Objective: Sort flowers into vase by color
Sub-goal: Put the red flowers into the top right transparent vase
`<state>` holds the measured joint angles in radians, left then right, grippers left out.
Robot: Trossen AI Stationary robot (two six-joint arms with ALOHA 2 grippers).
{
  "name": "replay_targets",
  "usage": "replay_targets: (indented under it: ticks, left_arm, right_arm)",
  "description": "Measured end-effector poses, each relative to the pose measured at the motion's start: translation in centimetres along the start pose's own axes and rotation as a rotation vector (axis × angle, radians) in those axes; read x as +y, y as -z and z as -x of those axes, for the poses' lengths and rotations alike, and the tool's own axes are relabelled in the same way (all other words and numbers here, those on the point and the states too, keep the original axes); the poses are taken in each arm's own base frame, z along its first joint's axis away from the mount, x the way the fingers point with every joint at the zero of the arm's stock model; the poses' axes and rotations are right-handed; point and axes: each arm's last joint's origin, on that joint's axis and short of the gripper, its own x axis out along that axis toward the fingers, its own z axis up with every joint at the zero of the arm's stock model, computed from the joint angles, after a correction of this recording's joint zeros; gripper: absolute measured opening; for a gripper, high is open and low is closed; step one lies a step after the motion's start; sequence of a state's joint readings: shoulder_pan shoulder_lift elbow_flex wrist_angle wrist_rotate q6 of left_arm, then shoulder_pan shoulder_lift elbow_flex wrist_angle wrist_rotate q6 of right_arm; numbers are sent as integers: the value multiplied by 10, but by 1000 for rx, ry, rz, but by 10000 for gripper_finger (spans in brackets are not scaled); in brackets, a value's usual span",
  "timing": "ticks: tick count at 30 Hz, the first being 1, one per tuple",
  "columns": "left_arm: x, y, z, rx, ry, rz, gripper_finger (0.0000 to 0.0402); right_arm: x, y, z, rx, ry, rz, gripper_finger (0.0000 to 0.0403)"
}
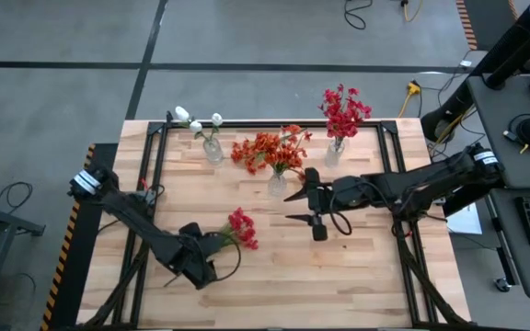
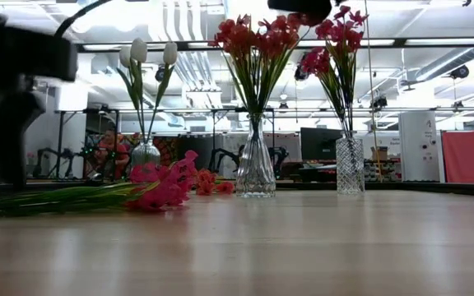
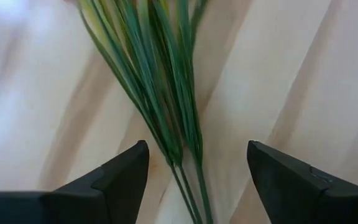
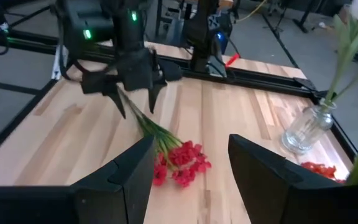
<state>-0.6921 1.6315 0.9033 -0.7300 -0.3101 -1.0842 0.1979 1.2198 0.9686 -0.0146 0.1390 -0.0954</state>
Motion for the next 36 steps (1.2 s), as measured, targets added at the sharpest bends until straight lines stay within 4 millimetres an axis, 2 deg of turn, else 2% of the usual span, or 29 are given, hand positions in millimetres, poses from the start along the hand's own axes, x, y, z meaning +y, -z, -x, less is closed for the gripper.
replay_targets:
  ticks: [3,9,12,20,28,36]
  left_arm:
    - [-4,8,-15,44,-48,-16,246]
    - [-8,11,-27,62,-84,-17,210]
    - [-9,11,-26,56,-74,-15,169]
    - [-6,10,-24,24,-98,-15,16]
    - [-3,10,-16,8,-83,-13,4]
    - [8,-2,32,-222,20,-14,1]
  right_arm:
    - [6,-5,2,-5,-19,9,196]
    - [20,-11,7,8,-8,34,196]
    - [28,-10,9,27,10,52,196]
    - [47,-8,14,47,3,77,196]
    - [57,-8,18,45,-27,72,196]
    - [57,2,19,144,-29,59,196]
